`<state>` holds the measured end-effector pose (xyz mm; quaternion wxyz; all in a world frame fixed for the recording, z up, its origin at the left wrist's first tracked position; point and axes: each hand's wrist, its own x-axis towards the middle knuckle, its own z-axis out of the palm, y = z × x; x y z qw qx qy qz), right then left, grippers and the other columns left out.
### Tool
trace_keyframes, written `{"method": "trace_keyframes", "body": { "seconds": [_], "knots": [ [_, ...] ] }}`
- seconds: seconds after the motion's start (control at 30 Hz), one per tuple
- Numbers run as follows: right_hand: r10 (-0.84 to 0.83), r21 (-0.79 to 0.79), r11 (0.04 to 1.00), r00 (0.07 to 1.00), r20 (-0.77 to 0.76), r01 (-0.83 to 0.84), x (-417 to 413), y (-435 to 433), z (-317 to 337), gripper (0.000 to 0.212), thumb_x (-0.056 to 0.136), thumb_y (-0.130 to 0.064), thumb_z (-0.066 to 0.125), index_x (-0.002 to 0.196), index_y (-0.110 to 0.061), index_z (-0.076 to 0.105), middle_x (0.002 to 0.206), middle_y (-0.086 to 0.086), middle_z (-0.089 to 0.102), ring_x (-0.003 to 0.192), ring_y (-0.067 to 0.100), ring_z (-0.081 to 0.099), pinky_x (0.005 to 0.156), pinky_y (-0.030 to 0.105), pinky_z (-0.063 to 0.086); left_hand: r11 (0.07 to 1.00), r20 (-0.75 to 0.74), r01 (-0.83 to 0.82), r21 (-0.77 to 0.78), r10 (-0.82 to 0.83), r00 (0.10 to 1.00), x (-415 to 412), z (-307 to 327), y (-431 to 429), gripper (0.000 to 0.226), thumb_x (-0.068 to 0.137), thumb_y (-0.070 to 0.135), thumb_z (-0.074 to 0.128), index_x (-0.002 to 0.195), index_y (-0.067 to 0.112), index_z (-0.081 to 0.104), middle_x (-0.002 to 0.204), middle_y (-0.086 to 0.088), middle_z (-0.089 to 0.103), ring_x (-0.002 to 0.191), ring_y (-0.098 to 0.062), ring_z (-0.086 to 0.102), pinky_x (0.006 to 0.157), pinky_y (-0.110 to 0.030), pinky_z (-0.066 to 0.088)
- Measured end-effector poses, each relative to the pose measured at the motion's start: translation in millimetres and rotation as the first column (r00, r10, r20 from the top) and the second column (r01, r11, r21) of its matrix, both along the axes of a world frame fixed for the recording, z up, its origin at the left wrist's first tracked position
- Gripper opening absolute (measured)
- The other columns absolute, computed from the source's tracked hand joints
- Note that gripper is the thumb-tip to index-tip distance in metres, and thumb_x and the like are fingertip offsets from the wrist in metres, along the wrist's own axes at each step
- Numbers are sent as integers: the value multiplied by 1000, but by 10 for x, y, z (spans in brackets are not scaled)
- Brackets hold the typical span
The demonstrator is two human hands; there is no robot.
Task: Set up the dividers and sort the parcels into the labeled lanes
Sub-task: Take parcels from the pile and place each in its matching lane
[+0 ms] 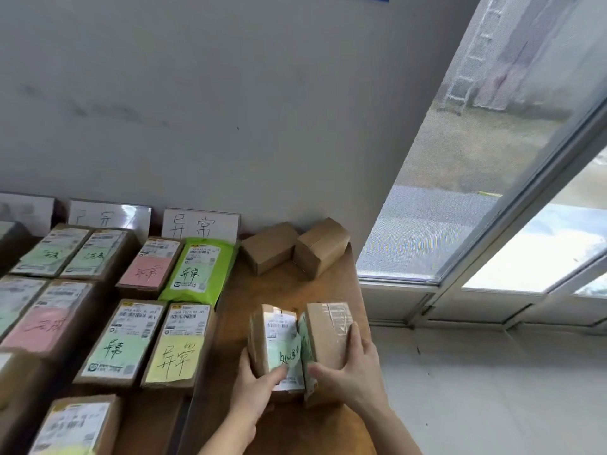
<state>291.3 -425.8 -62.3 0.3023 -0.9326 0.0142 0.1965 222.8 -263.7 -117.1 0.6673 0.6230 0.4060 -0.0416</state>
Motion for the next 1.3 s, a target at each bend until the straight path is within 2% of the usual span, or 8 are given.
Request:
{"method": "trace_keyframes", "body": {
  "seconds": [0.17,0.27,0.57,0.7,0.8,1.03,1.2,1.3],
  "knots": [
    [-212,311,919,969,-126,242,45,-144,192,95,44,-52,64,135,-25,48,110,-5,52,107,19,57,89,42,55,991,36,0,131,-5,999,-81,22,63,107,67,33,84,155,28,23,138,-6,51,124,-25,52,108,-45,41],
    [-71,347,927,975,-211,142,117,-335,413,82,44,-43,66,123,-23,60,113,1,61,96,13,63,69,22,51,985,64,-68,158,59,996,-113,53,109,101,73,32,82,155,23,23,144,-6,47,130,-25,48,109,-44,39],
    [403,117,914,900,-164,-388,493,-195,607,69,59,-23,79,126,-32,63,126,-2,60,112,10,58,101,27,48,966,172,-128,225,90,981,-90,168,78,83,72,24,84,143,18,41,135,-5,54,125,-24,52,104,-40,41],
    [304,-82,952,936,180,-294,482,-80,218,92,73,-39,80,149,-39,29,163,-3,11,146,15,26,112,31,34,973,131,-85,215,58,990,-133,141,53,81,72,20,82,142,19,41,131,-4,55,113,-20,52,97,-37,44],
    [179,-246,963,940,290,-108,291,-45,-62,100,74,-59,72,154,-32,18,163,-1,15,146,18,26,116,38,26,977,102,-56,204,36,994,-153,141,4,78,74,17,79,142,18,39,124,-1,54,104,-17,50,89,-31,42],
    [-516,0,849,828,219,528,-85,-139,-219,125,60,-78,70,154,-14,18,158,14,24,143,34,28,110,54,31,957,101,-178,229,159,982,-30,171,-27,77,74,23,80,139,10,41,130,-10,56,116,-28,56,100,-42,47],
    [-368,123,926,926,80,357,-48,-249,-259,71,65,-68,75,120,-35,44,108,-8,64,94,14,62,83,42,55,962,147,-153,226,122,982,199,263,-24,64,76,21,80,129,15,45,118,-5,58,105,-23,58,86,-36,47],
    [-143,169,976,989,29,136,105,-323,-216,64,74,-52,77,128,-38,46,115,-13,63,102,9,61,92,40,54,951,120,-138,275,109,987,259,281,79,52,77,20,79,112,24,41,112,-1,55,96,-19,55,78,-33,45]
  ]
}}
